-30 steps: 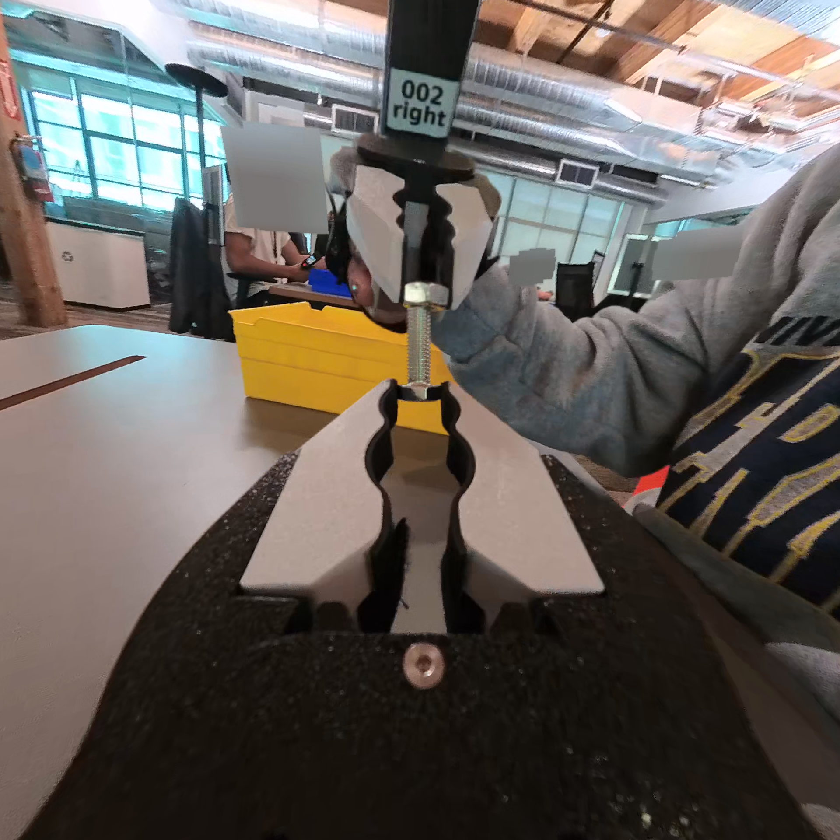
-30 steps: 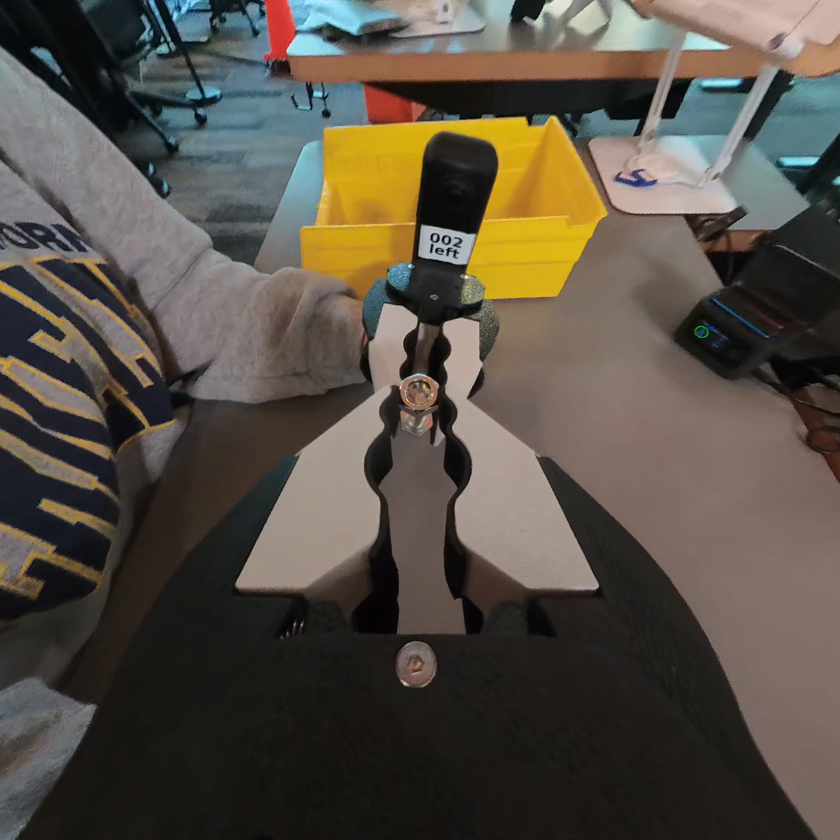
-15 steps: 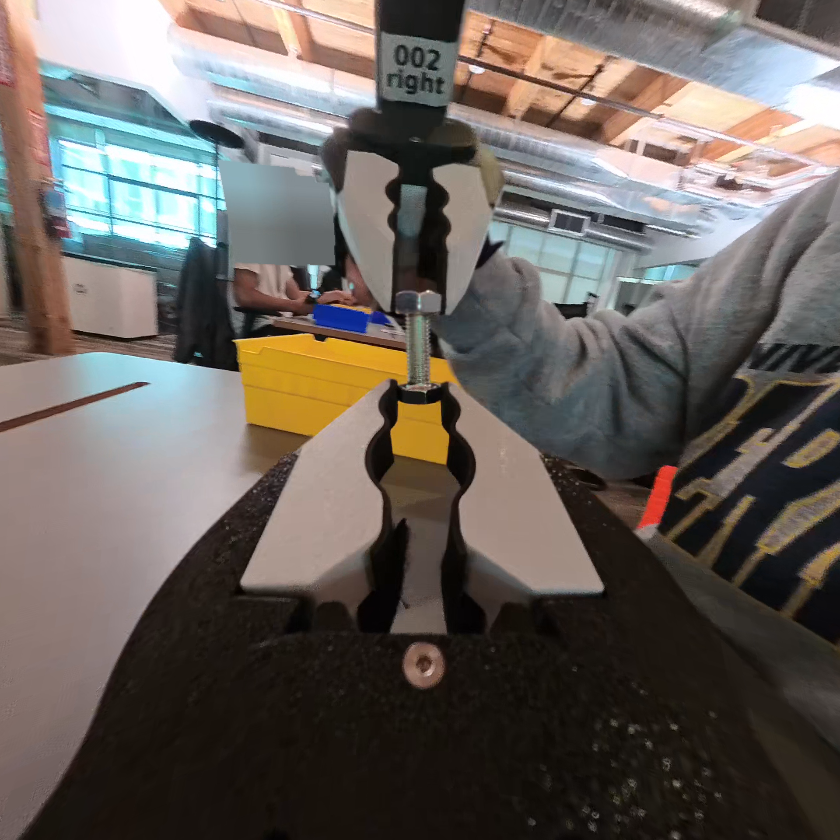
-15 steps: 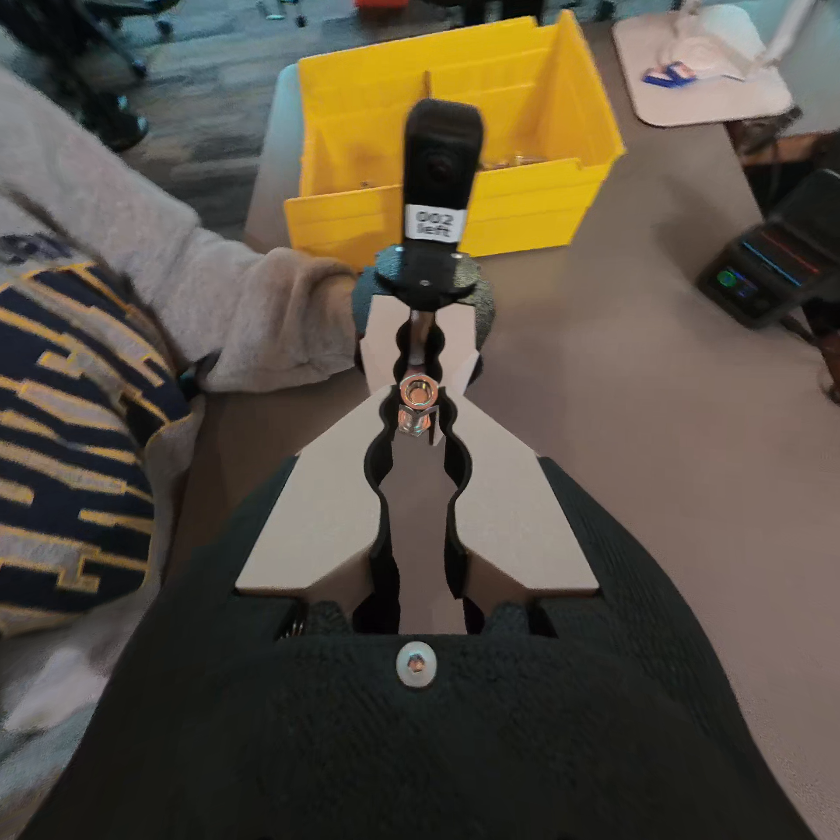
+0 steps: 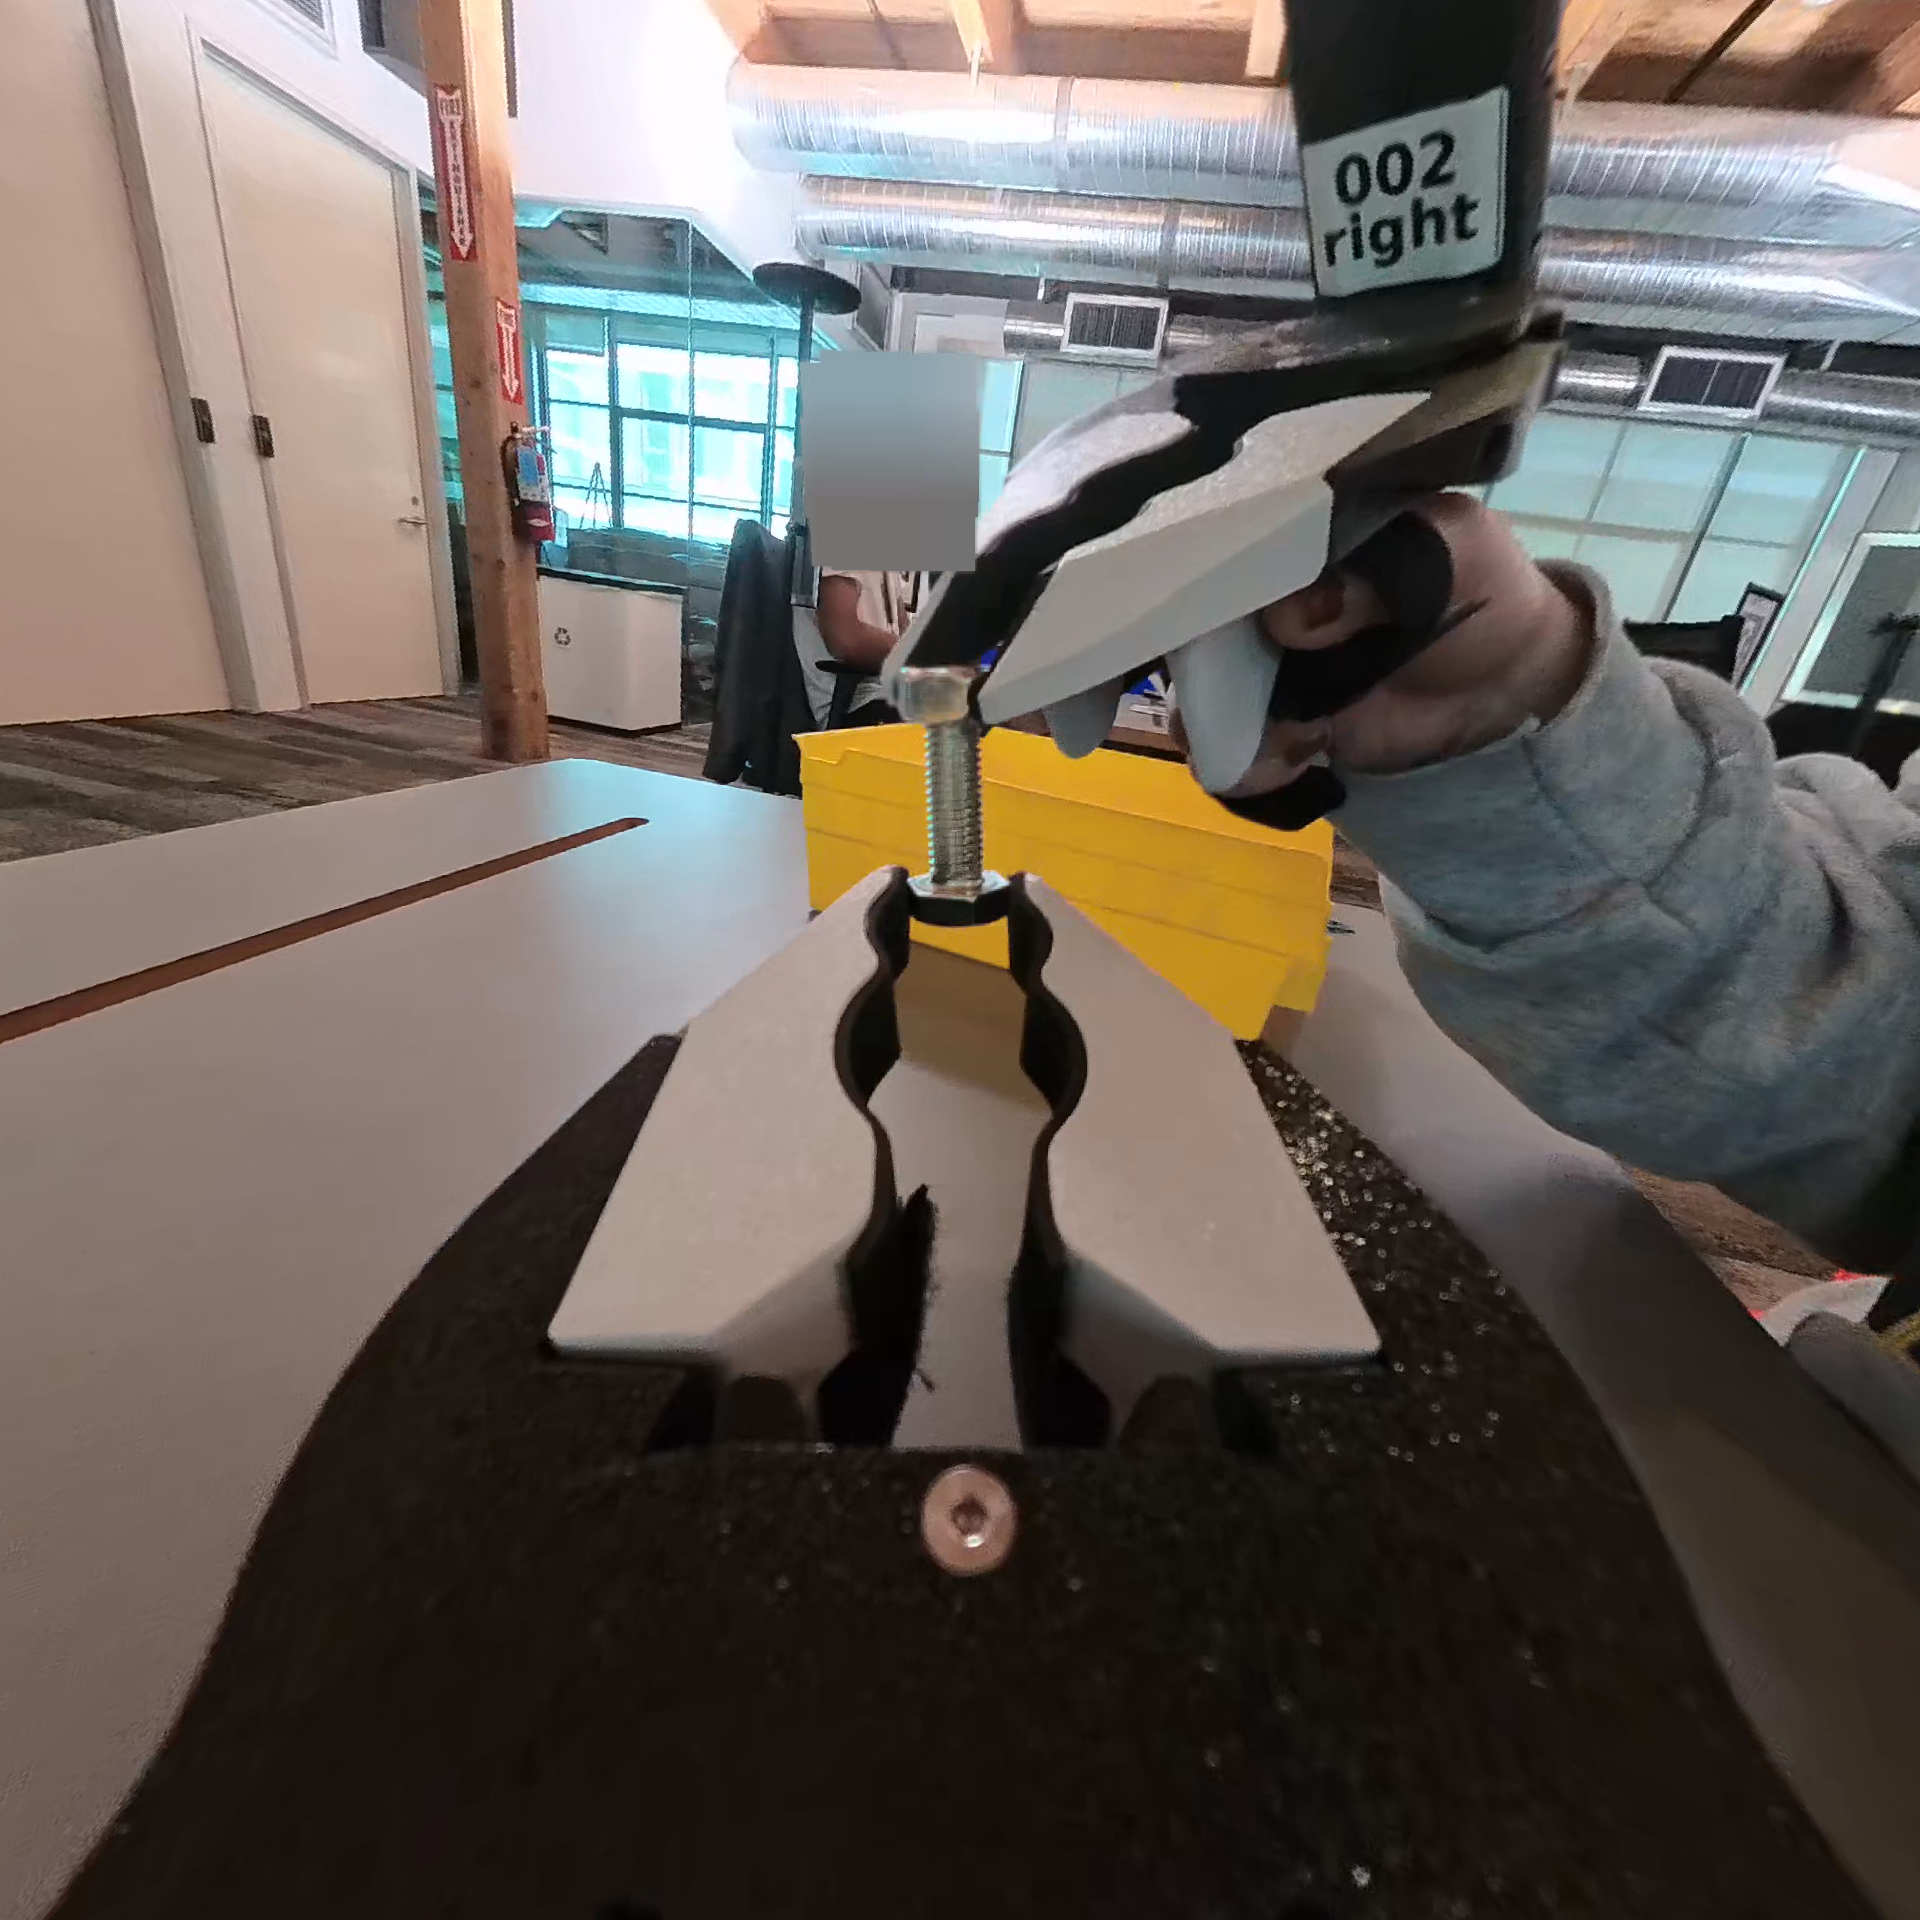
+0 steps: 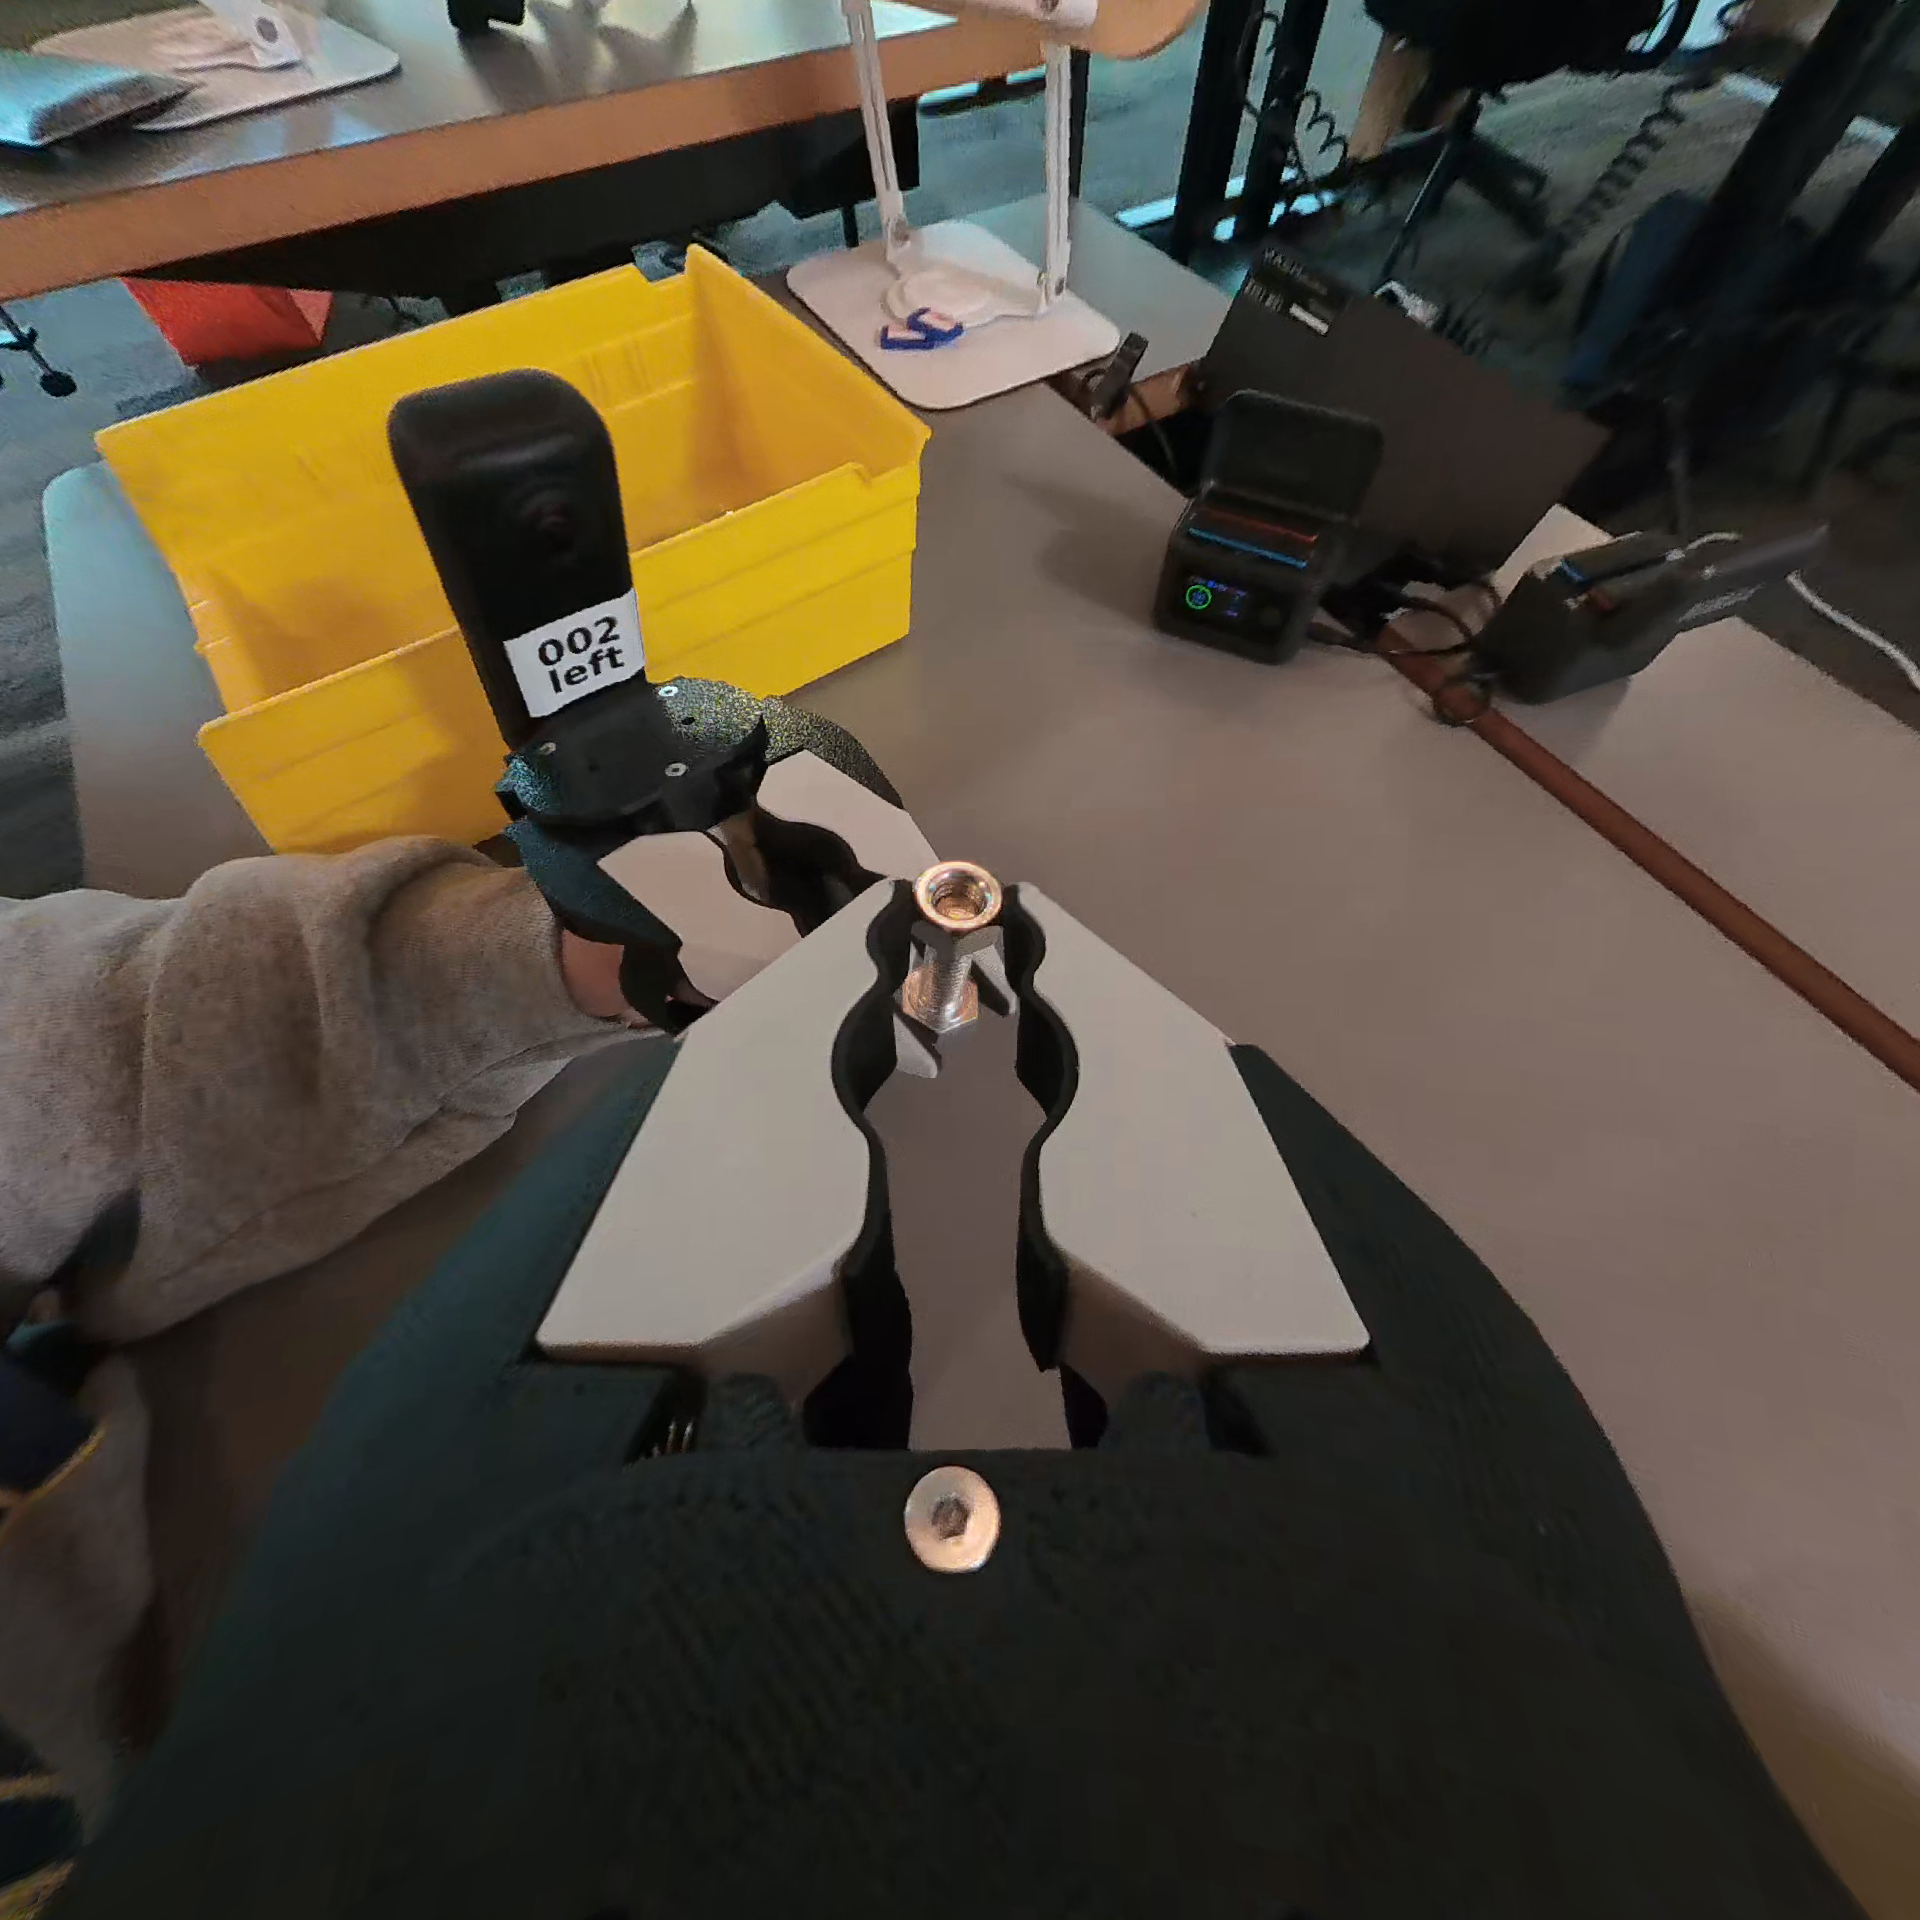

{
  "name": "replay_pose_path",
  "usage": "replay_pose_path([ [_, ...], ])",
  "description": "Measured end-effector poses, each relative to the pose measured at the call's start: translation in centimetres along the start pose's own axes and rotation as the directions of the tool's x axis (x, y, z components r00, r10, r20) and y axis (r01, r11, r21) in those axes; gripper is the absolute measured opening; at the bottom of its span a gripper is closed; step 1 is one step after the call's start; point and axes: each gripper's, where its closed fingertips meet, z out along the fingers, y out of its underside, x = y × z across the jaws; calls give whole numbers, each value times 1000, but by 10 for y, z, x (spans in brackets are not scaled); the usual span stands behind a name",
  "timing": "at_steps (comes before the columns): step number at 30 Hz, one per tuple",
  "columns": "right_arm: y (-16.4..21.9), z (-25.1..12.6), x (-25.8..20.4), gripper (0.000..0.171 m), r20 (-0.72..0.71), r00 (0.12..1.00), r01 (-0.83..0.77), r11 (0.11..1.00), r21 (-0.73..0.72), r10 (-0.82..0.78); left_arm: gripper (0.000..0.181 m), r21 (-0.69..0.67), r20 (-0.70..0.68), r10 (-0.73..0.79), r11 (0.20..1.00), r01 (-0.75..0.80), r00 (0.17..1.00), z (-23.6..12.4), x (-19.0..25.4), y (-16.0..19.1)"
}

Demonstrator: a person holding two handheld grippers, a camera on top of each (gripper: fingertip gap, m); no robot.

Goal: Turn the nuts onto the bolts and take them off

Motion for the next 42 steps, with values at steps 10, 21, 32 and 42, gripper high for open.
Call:
replay_pose_path([
  [10,-13,-4,-8,66,14,997,68,924,376,-79,16,-8,-41,-11,1000,10,999,2,5,2],
  [21,-8,-5,-44,104,300,947,-56,862,503,-114,17,3,-103,-55,998,56,993,2,11,1],
  [32,-2,-1,-45,103,287,951,-55,855,515,-112,16,-44,-116,-55,998,50,992,9,16,9],
  [42,3,1,-34,91,305,951,-135,821,554,-50,16,-85,-192,-110,992,95,975,10,26,14],
])
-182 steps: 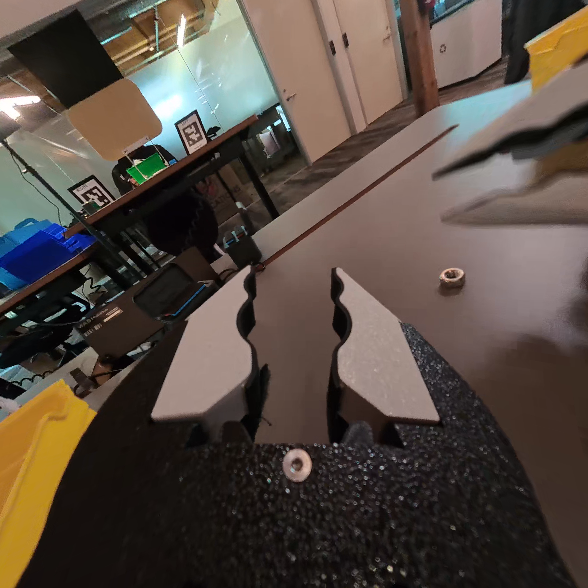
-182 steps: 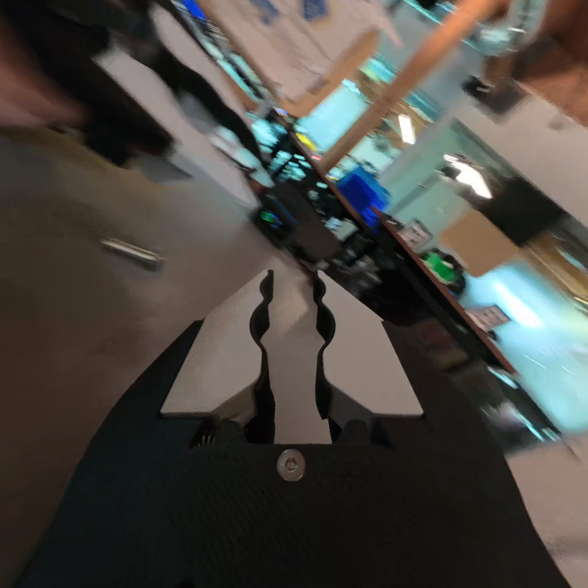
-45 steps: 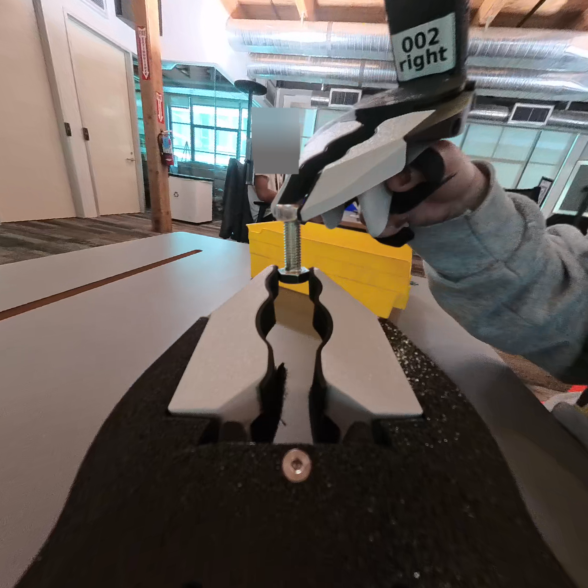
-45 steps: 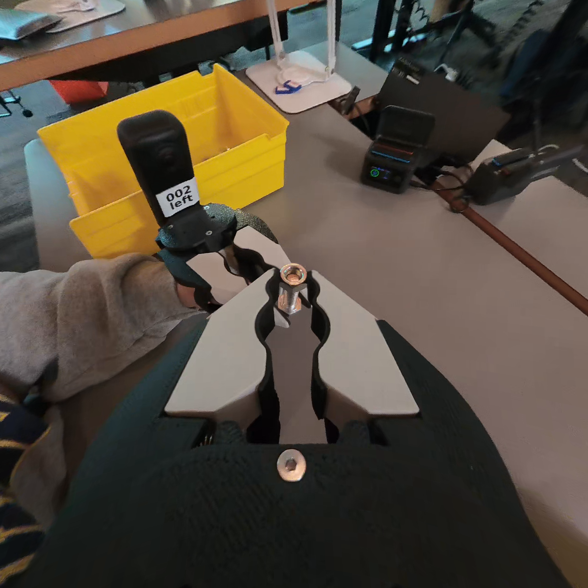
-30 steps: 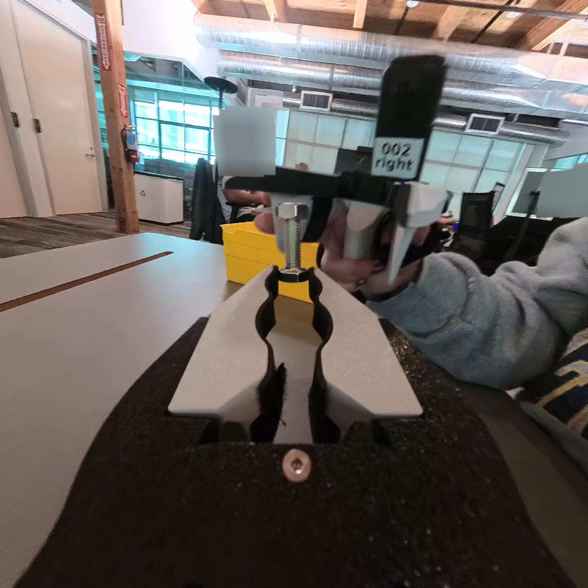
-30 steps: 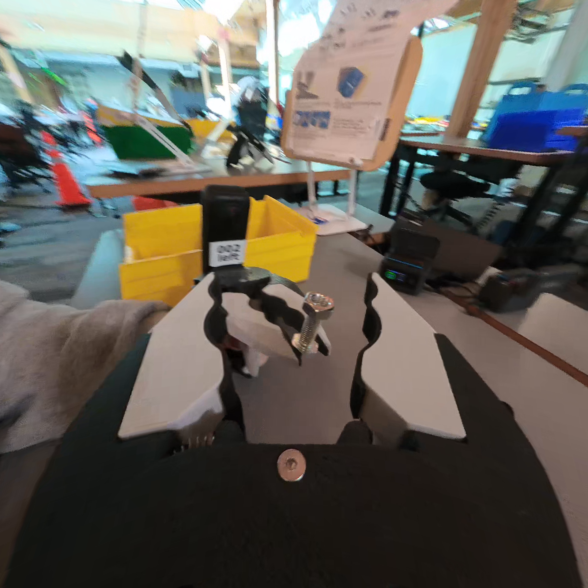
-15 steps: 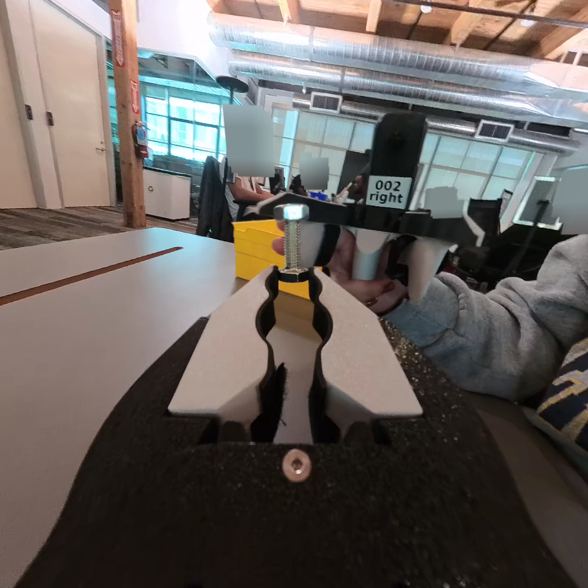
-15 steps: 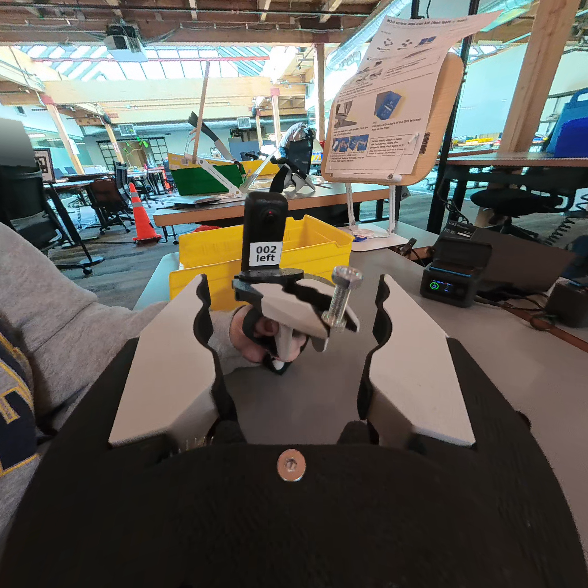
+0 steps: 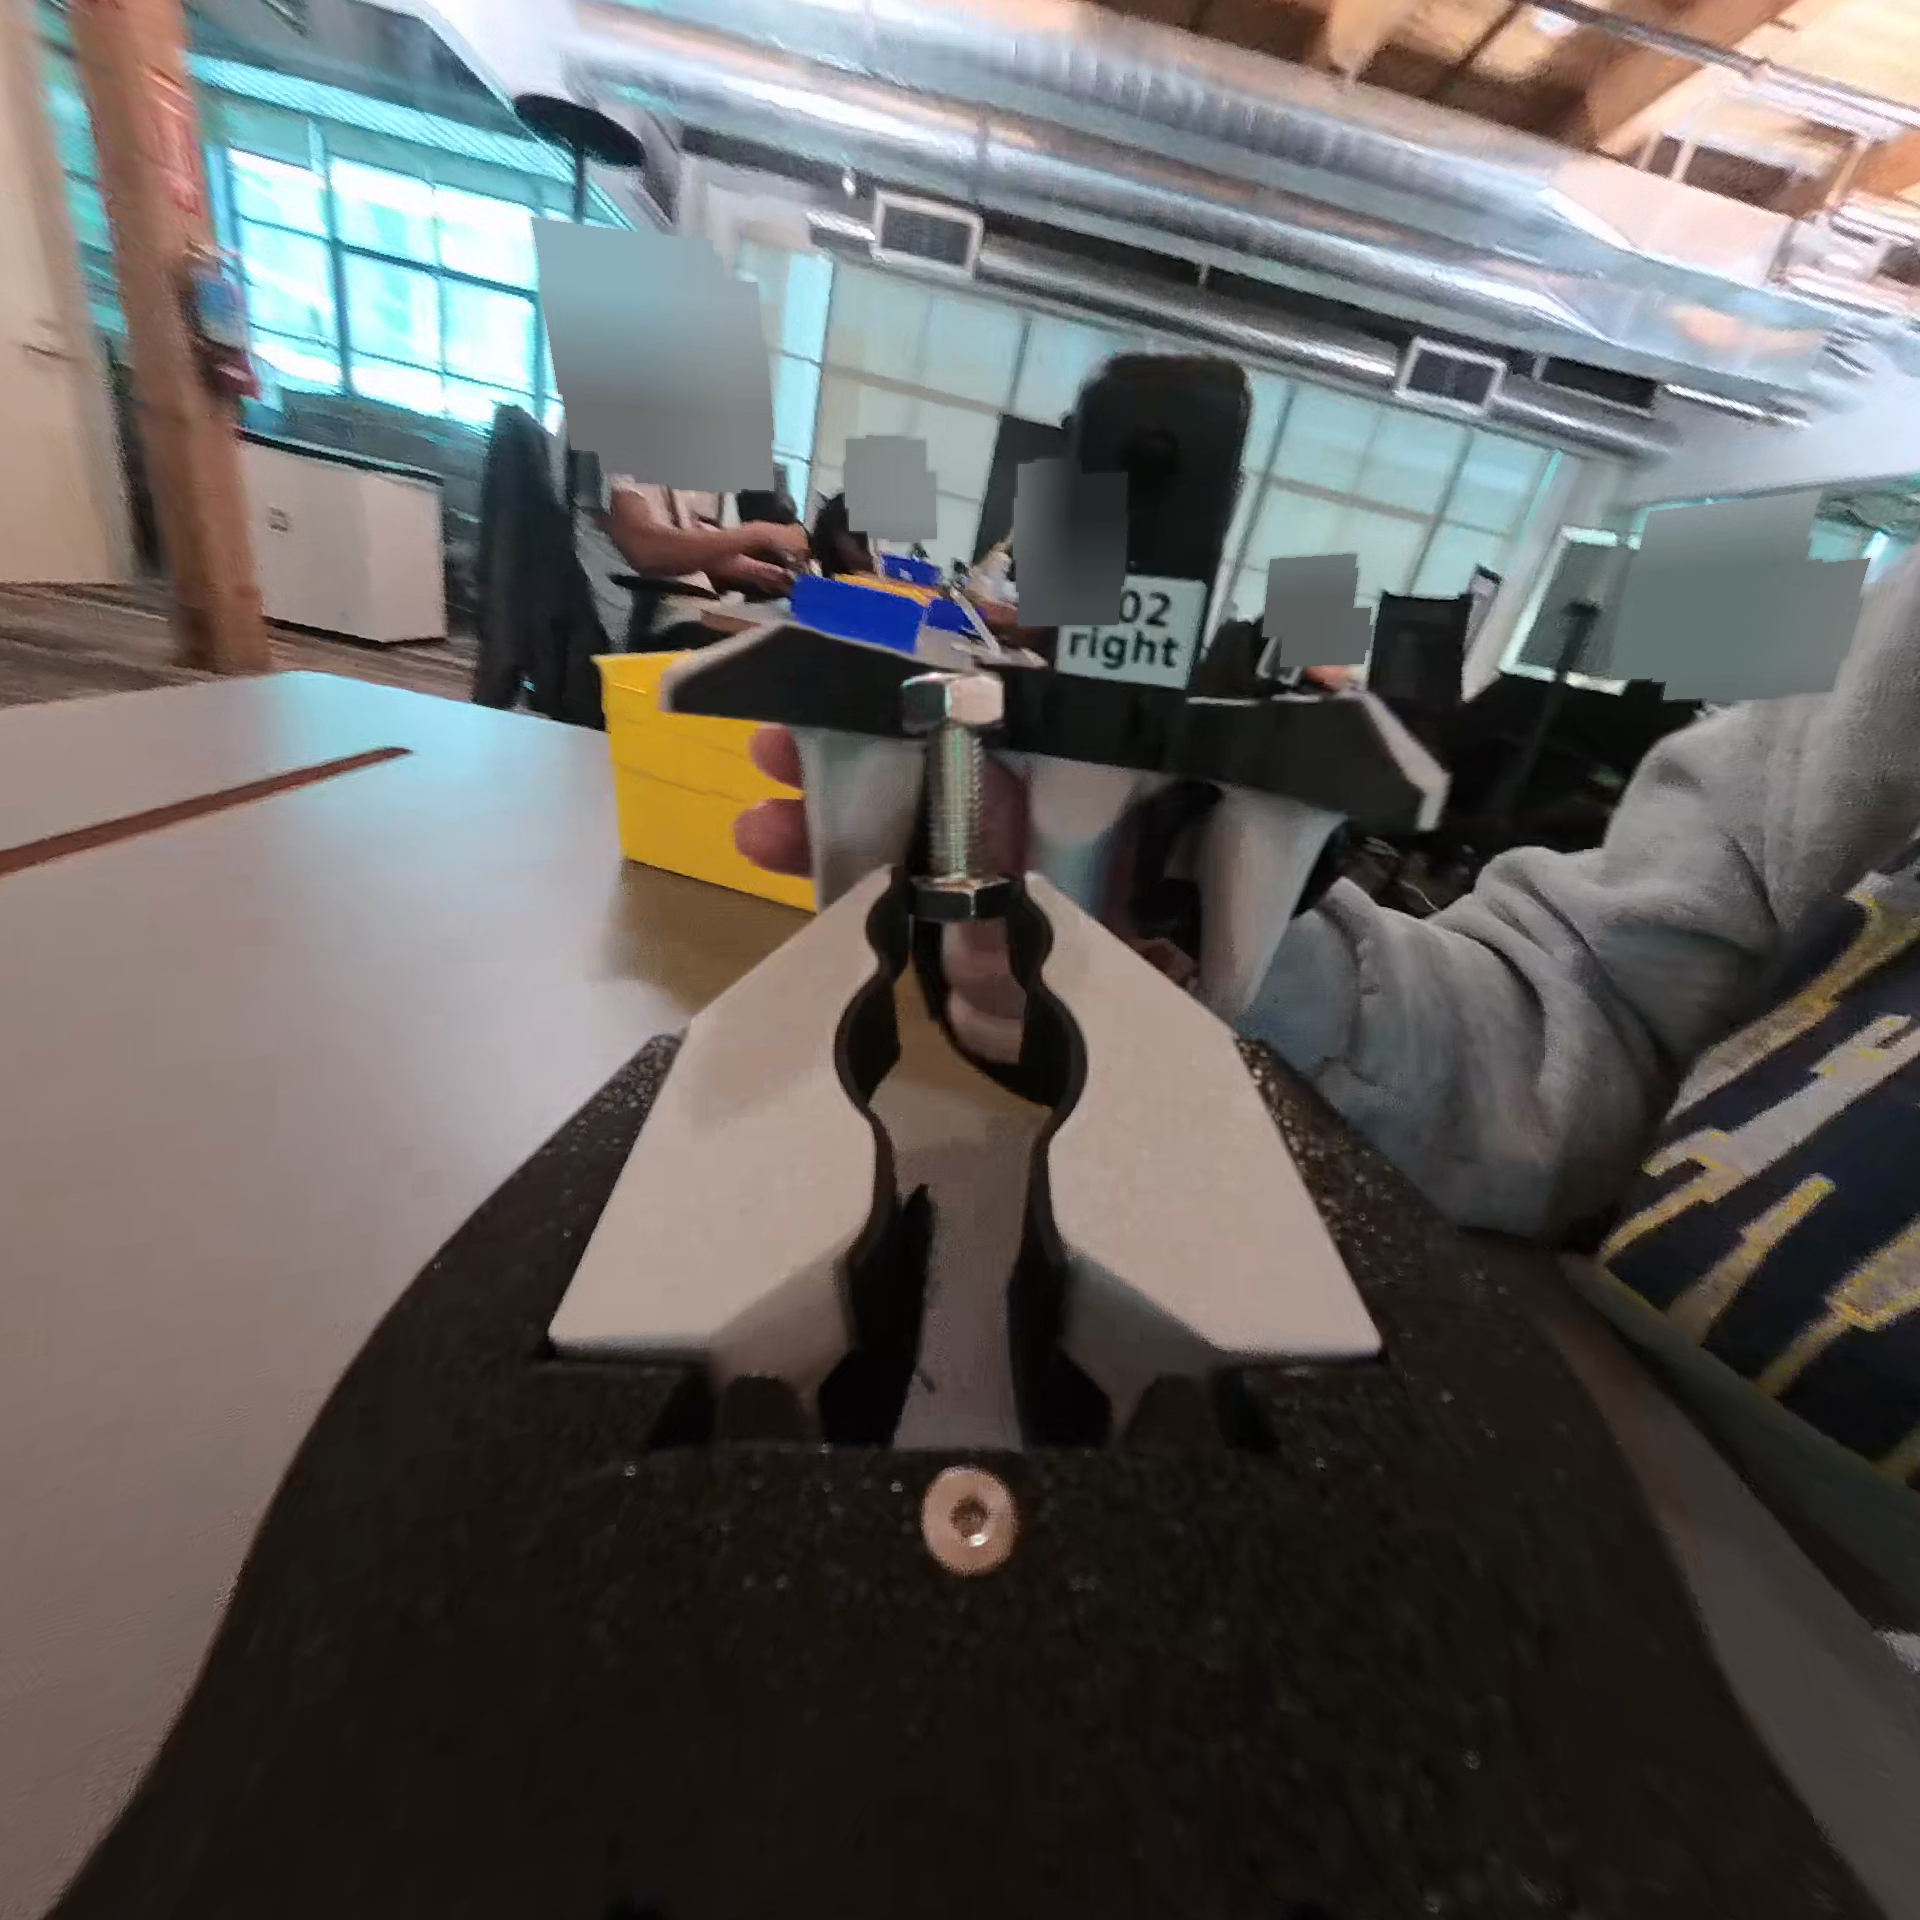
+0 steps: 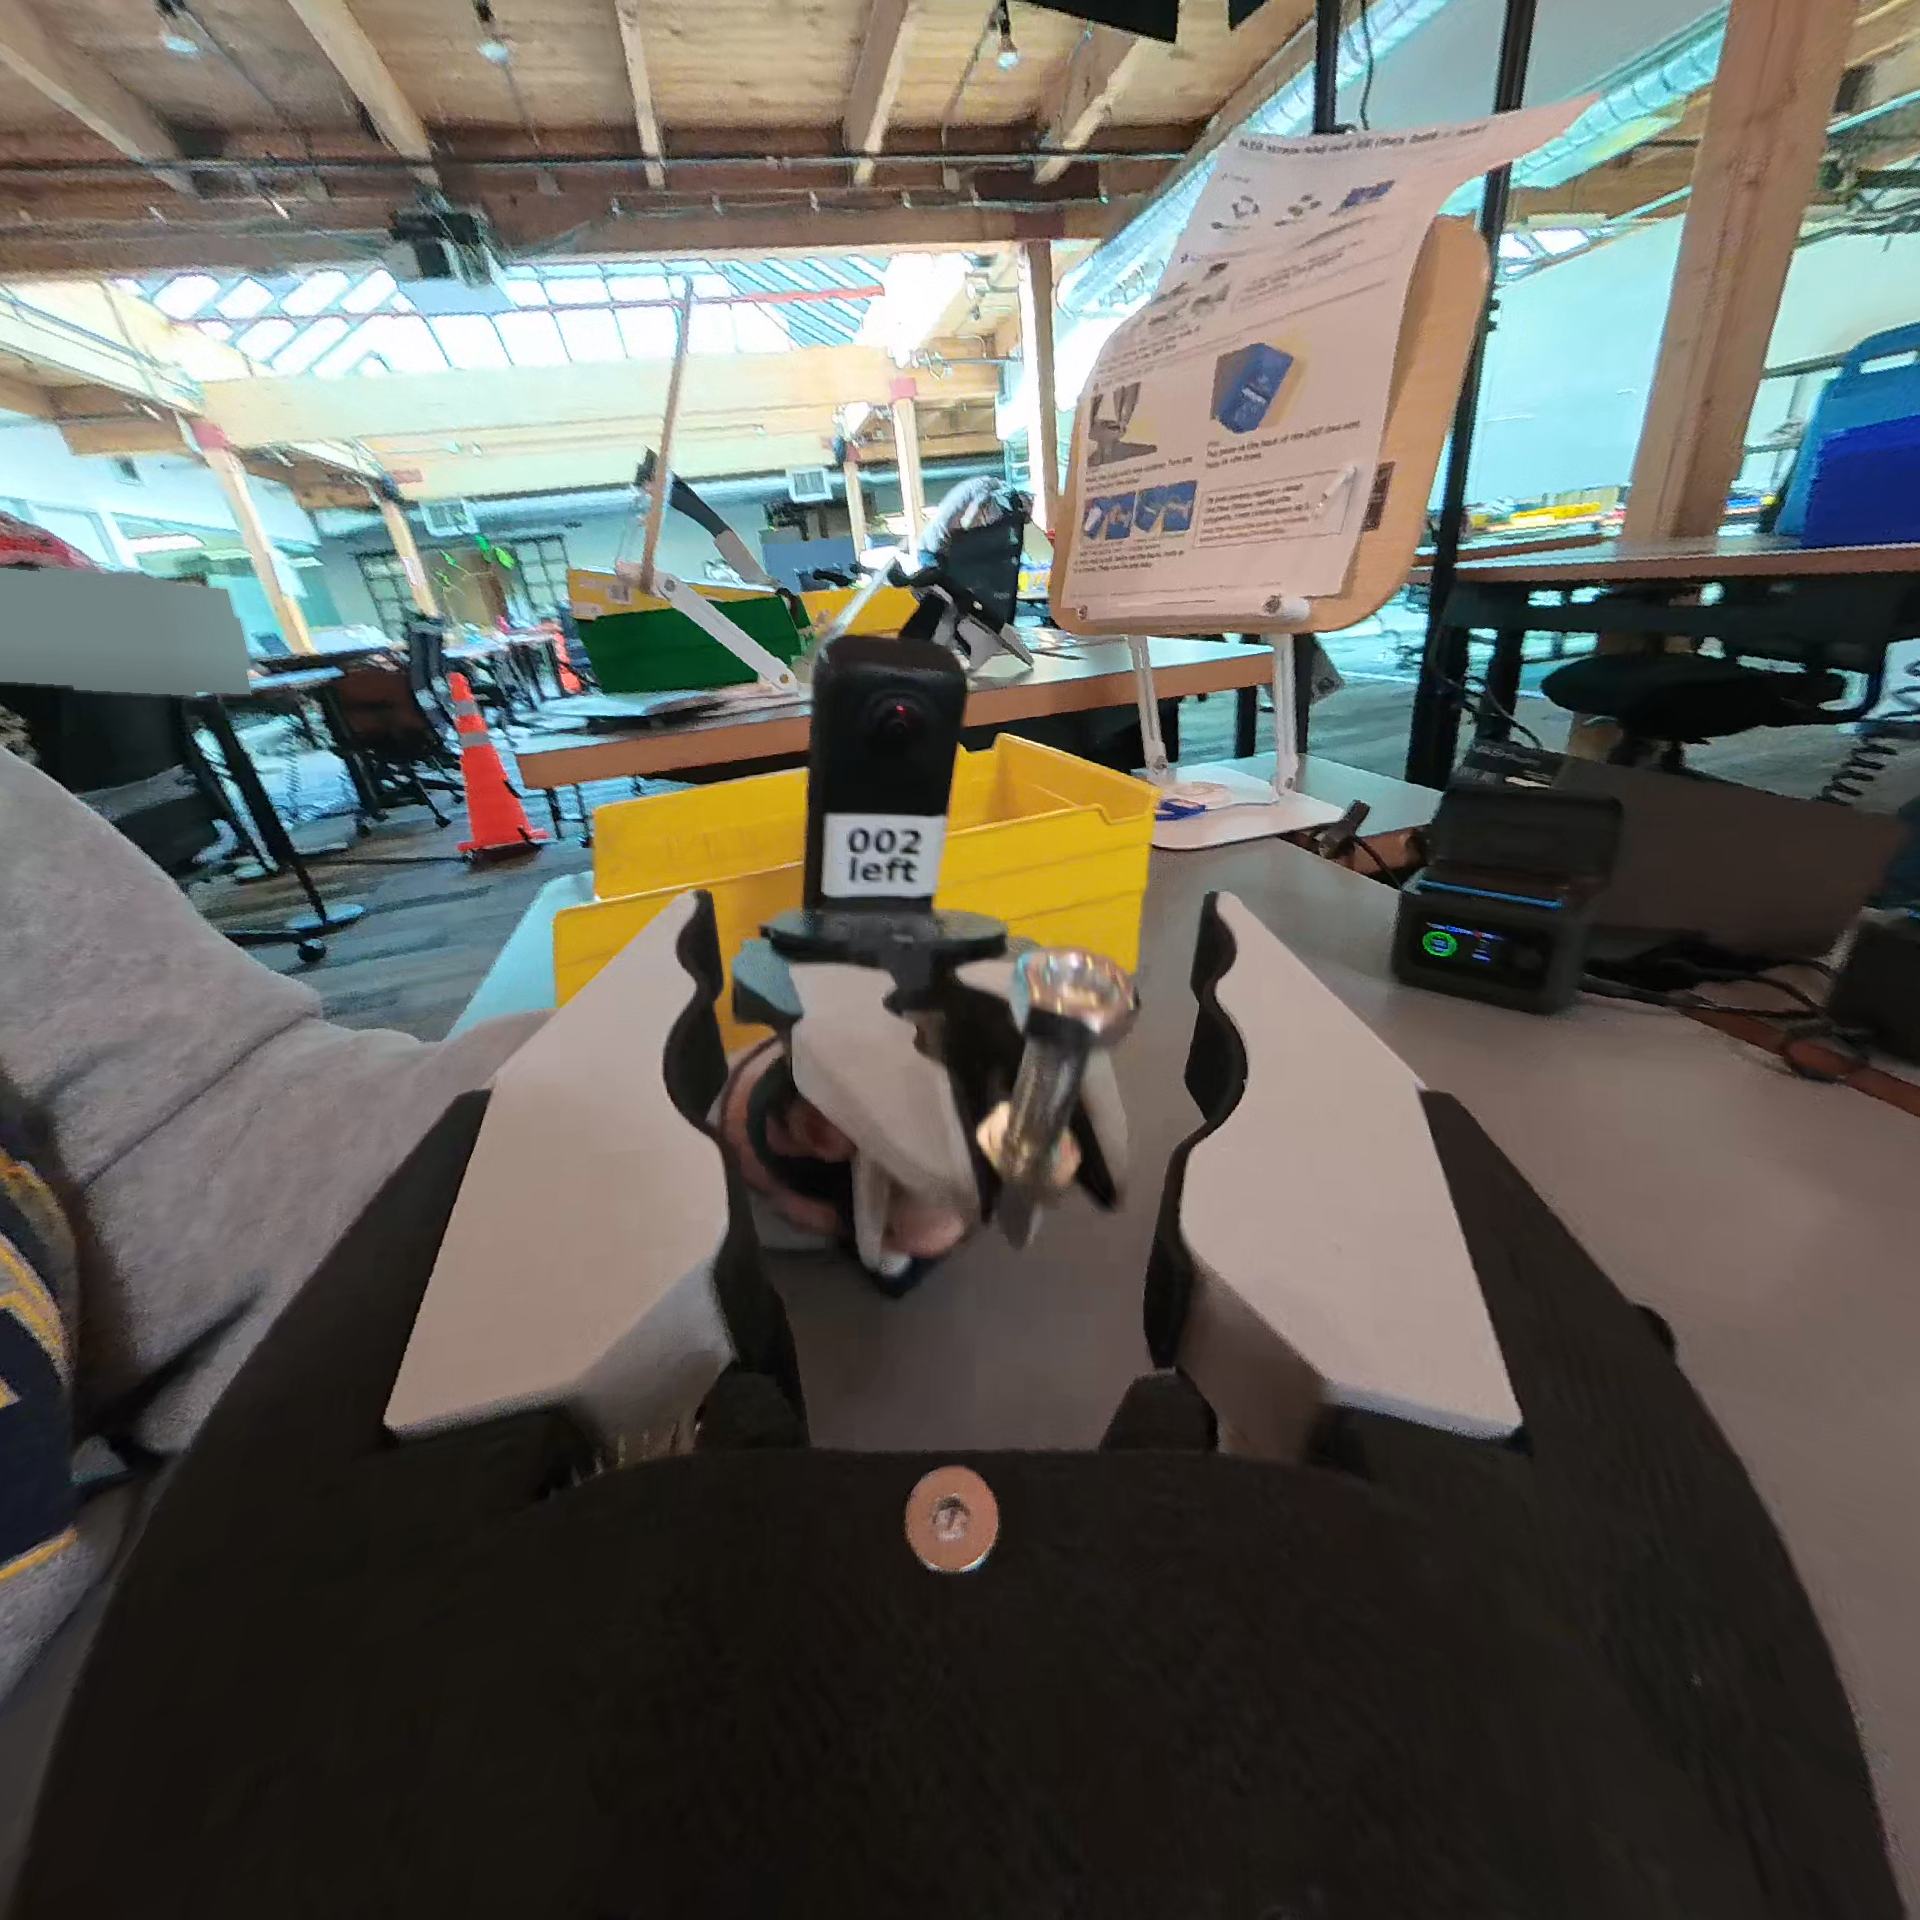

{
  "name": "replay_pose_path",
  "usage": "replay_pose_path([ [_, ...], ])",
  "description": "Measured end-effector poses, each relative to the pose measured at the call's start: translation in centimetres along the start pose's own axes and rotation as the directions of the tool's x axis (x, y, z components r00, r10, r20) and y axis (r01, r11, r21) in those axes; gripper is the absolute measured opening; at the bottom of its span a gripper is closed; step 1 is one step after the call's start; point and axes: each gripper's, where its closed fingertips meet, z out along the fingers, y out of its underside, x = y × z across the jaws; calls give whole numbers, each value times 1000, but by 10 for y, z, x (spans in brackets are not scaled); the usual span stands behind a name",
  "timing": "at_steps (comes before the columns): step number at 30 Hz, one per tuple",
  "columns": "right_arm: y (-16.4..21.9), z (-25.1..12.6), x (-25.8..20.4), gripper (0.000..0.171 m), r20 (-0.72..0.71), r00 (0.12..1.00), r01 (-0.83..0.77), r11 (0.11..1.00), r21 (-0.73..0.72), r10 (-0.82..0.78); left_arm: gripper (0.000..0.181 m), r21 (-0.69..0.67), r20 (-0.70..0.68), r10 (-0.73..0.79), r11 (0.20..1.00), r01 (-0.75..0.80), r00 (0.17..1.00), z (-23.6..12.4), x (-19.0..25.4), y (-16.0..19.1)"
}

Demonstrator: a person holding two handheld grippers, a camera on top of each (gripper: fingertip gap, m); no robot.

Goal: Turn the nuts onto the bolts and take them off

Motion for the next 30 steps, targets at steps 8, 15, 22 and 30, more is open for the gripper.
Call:
replay_pose_path([
  [8,-4,-15,10,75,-3,999,-54,998,38,54,16,104,130,-32,994,18,991,-32,-26,-21],
  [15,-4,-5,-5,81,41,999,-32,999,43,30,16,-52,-16,-36,998,35,999,7,3,9],
  [22,-6,-15,9,73,8,998,-61,996,58,61,16,116,88,-62,992,51,994,-32,-19,-26],
  [30,-1,-8,-6,78,84,994,-76,997,29,74,16,8,-39,-118,993,119,992,-6,0,-4],
])
